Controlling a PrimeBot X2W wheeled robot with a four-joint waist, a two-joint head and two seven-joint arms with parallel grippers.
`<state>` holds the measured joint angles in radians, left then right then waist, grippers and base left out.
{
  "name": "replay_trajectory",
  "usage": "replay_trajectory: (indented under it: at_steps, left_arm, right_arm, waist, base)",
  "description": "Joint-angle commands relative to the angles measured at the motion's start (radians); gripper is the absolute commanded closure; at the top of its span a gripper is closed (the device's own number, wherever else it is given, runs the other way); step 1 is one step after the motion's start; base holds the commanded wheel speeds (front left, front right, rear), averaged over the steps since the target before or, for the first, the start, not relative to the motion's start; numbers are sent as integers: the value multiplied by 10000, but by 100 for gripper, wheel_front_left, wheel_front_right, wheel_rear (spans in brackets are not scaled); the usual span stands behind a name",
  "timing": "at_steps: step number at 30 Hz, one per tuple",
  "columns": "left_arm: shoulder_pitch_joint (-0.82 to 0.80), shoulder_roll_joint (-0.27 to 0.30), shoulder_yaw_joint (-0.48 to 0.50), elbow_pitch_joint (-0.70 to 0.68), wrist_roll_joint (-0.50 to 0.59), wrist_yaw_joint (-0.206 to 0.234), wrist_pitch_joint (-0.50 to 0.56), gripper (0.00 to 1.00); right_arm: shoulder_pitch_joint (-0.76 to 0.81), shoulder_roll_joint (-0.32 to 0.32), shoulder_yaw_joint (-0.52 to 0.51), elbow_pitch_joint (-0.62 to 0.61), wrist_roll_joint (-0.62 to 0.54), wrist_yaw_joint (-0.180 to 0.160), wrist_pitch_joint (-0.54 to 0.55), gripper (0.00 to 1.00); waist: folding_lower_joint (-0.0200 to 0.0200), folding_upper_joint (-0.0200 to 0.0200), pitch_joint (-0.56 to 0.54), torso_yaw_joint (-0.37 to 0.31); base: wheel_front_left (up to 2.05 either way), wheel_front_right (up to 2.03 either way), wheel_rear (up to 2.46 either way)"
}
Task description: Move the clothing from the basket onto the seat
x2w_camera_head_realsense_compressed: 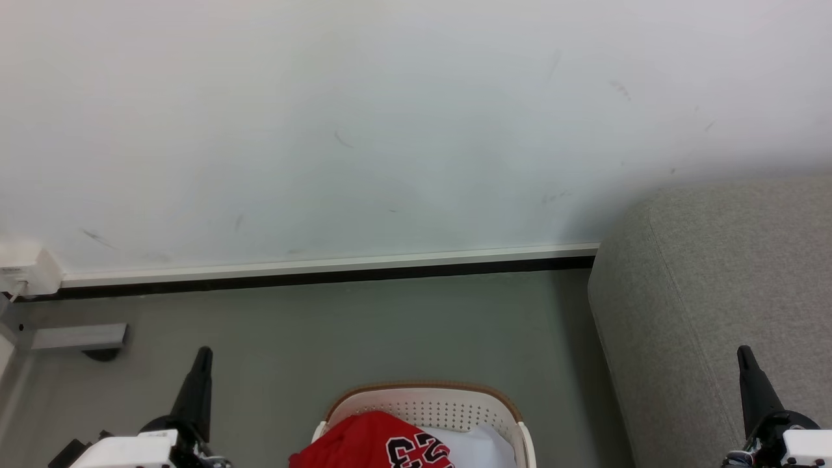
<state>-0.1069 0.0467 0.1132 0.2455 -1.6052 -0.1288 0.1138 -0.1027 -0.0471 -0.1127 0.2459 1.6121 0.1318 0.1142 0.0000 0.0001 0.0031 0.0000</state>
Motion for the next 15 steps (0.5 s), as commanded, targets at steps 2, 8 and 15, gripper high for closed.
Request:
replay_trajectory:
  at_steps: [2, 8, 15]
  left_arm:
    - [-67, 74, 11, -5, -147, -44, 35, 100]
    - [-67, 74, 11, -6, -147, -44, 33, 100]
    - [-67, 74, 11, -6, -147, -44, 35, 100]
  right_arm:
    - [-124, -67, -35, -40, 17, -23, 24, 100]
    - [-124, -67, -35, -40, 17, -23, 24, 100]
    - [-124, -67, -35, -40, 17, -23, 24, 100]
  waist:
    - [0, -1, 0, 0]
    - [0, -1, 0, 0]
    - [0, -1, 0, 0]
  base:
    - [0, 0, 0]
    - [0, 0, 0]
    - [0, 0, 0]
